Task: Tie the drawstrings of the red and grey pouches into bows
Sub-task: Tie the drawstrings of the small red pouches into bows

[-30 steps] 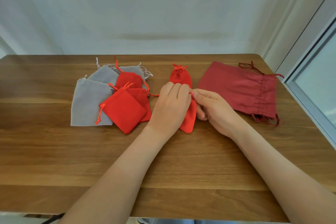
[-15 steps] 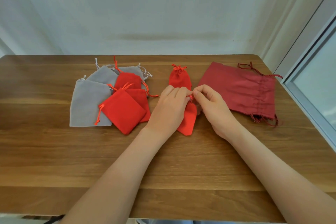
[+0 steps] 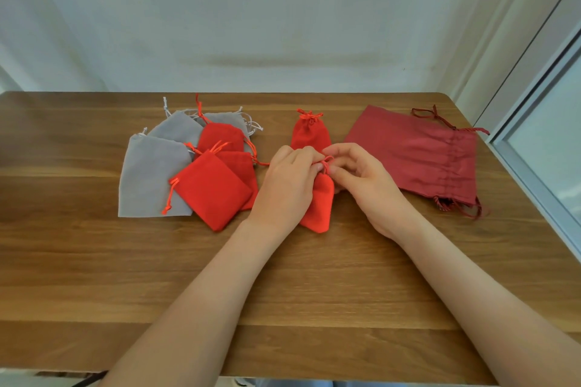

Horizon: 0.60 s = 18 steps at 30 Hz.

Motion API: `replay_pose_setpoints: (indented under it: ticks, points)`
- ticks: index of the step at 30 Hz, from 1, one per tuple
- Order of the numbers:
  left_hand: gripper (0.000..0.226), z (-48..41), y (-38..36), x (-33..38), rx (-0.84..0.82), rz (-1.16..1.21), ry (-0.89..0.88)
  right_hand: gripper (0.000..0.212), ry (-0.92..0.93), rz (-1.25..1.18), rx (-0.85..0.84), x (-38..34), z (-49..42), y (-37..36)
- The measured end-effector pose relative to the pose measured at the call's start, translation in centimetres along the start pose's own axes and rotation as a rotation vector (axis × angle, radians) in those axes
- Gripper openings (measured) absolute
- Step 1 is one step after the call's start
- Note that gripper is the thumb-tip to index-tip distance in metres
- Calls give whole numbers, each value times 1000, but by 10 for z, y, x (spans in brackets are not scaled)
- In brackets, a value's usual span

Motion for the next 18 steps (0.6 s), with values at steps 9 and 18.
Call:
replay_pose_setpoints:
  ticks: [9,18]
  points:
    - [21,1,0,5,-5,-13,-7,10,21,-1,95,-4,1,8]
    - [27,3,-1,-18,-21,296,365,11,62,-37,85,-8,4,-1]
Point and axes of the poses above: each hand's wrist, its own z-axis away from the middle knuckle, its own y-axis out of the back of the hand, x = y × z, the point moved 9 cm from there along -z, towards the middle knuckle, and after that the axes turned 8 degrees about -x, right-handed, at the moved point
